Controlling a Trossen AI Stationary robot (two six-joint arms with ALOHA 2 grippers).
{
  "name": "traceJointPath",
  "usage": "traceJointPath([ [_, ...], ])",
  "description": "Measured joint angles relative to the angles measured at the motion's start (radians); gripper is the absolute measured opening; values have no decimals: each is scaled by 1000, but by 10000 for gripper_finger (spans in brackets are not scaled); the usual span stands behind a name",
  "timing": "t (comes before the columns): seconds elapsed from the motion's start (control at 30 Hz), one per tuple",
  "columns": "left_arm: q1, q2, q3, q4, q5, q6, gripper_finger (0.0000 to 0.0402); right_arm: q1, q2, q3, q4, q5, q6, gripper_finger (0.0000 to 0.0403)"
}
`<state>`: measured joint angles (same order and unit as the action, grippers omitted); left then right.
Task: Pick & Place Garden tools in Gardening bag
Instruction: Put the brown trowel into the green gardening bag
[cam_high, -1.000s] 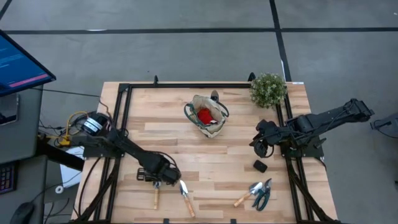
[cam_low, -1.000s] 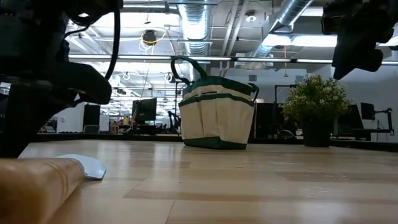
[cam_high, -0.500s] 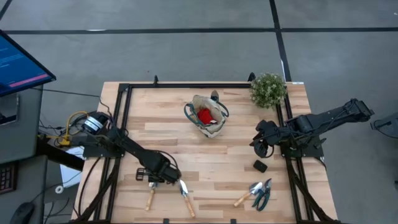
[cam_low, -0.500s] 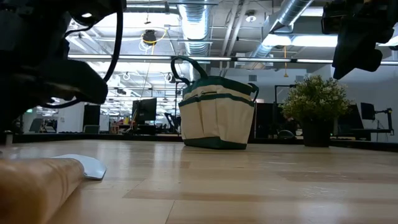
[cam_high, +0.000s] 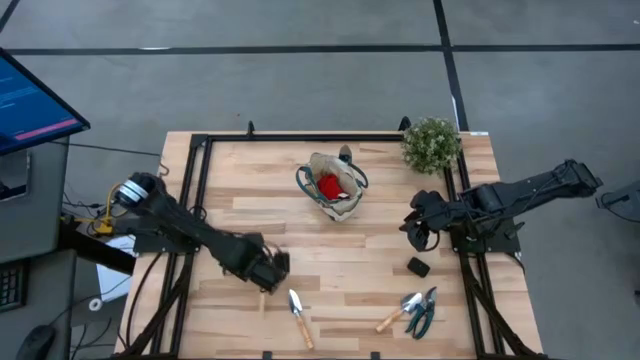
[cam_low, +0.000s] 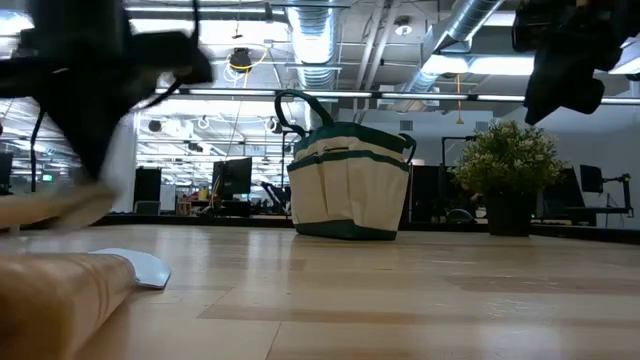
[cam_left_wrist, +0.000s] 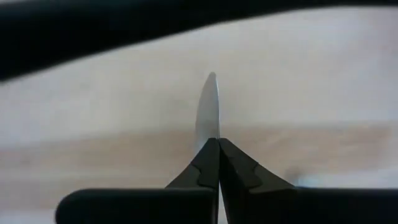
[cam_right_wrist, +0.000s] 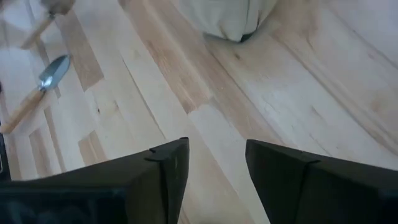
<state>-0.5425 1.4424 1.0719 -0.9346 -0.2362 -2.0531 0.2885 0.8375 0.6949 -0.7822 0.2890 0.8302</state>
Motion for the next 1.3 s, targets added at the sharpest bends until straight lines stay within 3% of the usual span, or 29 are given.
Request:
traceJointPath([
  [0.23,55,-100,33,-28,-370,80,2,-30,0,0,37,0,-19,144],
  [0.53,152,-159,134,-8,-848,455,1,-57,0,0,74,0,-19,137],
  [0.83,184,-215,143,31,-1220,769,1,-73,0,0,127,-1,-18,135],
  [1.0,184,-229,103,34,-1327,822,1,-85,-1,0,132,-3,-25,133],
  [1.17,168,-274,9,45,-1334,693,0,-90,-1,0,132,-3,-29,133],
  [1.3,129,-315,-22,87,-1334,685,0,-96,0,0,132,-3,-29,131],
])
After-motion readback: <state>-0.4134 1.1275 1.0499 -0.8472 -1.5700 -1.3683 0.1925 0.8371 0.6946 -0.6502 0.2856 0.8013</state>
